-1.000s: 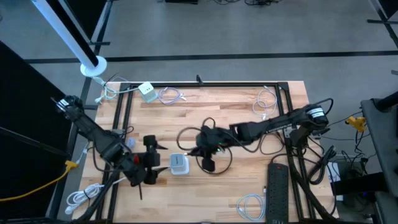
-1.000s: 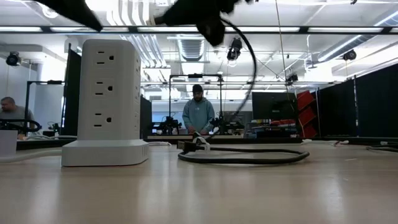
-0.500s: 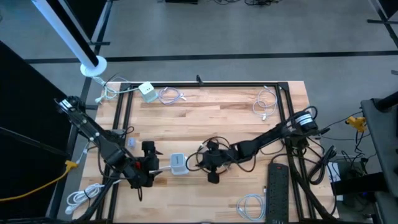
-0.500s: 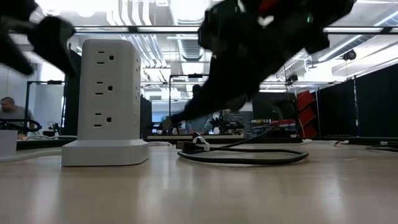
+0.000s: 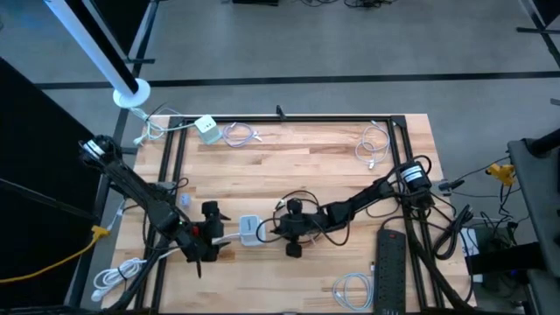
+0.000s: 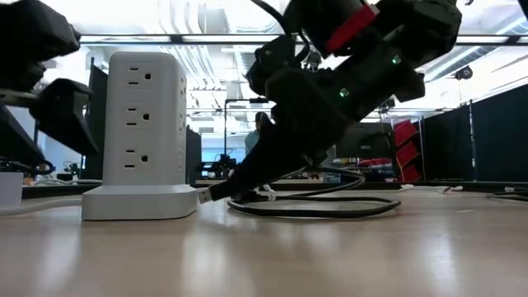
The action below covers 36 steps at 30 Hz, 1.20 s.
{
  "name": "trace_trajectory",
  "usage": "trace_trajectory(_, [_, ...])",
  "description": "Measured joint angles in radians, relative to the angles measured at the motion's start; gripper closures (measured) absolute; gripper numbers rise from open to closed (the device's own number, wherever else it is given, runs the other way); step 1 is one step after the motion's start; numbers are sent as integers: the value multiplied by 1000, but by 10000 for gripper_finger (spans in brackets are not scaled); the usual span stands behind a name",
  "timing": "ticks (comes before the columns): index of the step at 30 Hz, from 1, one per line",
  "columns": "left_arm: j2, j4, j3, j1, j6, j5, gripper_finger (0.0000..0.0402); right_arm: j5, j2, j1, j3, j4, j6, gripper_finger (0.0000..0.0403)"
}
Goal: Insert USB
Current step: Insert the left black USB cable into the white outlet extension
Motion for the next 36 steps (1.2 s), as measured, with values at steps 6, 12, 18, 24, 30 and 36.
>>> trace_trajectory(6, [0, 92, -47, 2, 7, -3, 51, -1, 9, 0, 6, 25, -7, 384])
trace_trajectory(12, [0, 100, -53, 5, 13, -27, 51, -2, 38, 6, 8, 25, 19, 384])
trace_trajectory(18, [0, 135, -67, 13, 28, -28, 51, -8, 40, 29, 8, 72, 20, 384])
trace_trajectory(24, [14, 242, -112, 27, 33, -52, 51, -2, 40, 40, 8, 76, 20, 384])
trace_trajectory(30, [104, 327, -115, 31, 66, -51, 51, -1, 40, 40, 9, 76, 32, 384])
trace_trajectory(36, [230, 425, -108, 32, 92, -52, 51, 3, 66, 50, 10, 81, 73, 384])
